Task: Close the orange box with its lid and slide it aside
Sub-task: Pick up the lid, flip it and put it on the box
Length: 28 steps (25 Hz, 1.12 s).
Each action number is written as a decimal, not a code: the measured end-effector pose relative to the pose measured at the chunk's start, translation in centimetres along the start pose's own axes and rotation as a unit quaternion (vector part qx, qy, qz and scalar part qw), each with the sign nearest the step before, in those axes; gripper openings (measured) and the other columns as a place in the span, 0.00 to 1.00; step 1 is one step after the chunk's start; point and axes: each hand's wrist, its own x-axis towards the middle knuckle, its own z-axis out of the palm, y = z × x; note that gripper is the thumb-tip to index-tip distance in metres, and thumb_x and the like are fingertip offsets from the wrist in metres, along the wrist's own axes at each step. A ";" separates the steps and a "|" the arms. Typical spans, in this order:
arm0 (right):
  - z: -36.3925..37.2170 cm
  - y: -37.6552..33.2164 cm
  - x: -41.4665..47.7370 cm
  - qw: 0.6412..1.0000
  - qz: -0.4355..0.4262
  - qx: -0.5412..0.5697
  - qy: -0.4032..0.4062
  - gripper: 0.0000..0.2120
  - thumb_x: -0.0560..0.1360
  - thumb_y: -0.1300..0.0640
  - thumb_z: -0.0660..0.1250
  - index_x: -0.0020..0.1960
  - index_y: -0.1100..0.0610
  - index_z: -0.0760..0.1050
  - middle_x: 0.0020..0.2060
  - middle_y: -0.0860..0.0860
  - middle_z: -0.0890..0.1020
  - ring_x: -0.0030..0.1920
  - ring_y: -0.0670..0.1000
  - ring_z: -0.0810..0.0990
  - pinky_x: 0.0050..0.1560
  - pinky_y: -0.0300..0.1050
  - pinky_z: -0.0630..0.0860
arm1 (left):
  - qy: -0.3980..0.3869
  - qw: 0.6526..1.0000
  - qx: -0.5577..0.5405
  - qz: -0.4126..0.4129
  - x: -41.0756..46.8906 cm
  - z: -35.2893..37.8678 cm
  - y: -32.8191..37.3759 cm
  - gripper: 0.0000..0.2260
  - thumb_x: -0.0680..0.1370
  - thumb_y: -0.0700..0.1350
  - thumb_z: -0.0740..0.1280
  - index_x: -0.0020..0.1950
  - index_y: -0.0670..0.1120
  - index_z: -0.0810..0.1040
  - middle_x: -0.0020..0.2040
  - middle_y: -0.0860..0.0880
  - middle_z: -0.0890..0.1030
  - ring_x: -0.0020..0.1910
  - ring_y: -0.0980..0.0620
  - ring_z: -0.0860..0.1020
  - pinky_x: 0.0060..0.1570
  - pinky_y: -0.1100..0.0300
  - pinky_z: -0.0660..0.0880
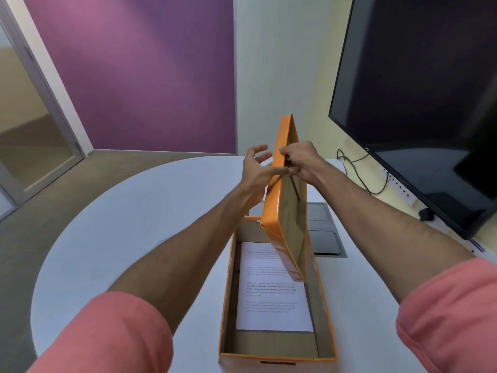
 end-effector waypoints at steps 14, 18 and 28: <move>-4.4 4.5 1.0 0.985 0.077 0.148 0.051 0.10 0.79 0.56 0.64 0.46 0.62 0.78 0.37 0.56 0.82 0.35 0.55 0.81 0.49 0.53 0.81 | -0.017 0.959 0.086 -0.268 -1.4 -9.8 -8.1 0.32 0.77 0.68 0.46 0.74 0.53 0.63 0.69 0.46 0.73 0.60 0.44 0.78 0.60 0.42 0.71; -5.1 6.9 0.7 0.990 0.057 0.112 0.064 0.08 0.78 0.57 0.64 0.43 0.60 0.77 0.35 0.54 0.80 0.33 0.53 0.78 0.39 0.47 0.80 | -0.013 0.958 0.090 -0.271 -1.6 -10.9 -8.0 0.30 0.77 0.68 0.48 0.70 0.52 0.68 0.59 0.48 0.78 0.53 0.45 0.80 0.56 0.42 0.74; -7.0 17.7 -2.6 0.993 0.110 -0.044 0.027 0.23 0.76 0.52 0.70 0.67 0.63 0.72 0.59 0.60 0.80 0.53 0.61 0.82 0.55 0.59 0.80 | 0.061 0.963 0.156 -0.211 -5.1 -10.4 -13.0 0.23 0.84 0.52 0.52 0.60 0.35 0.77 0.55 0.35 0.81 0.53 0.35 0.82 0.55 0.41 0.79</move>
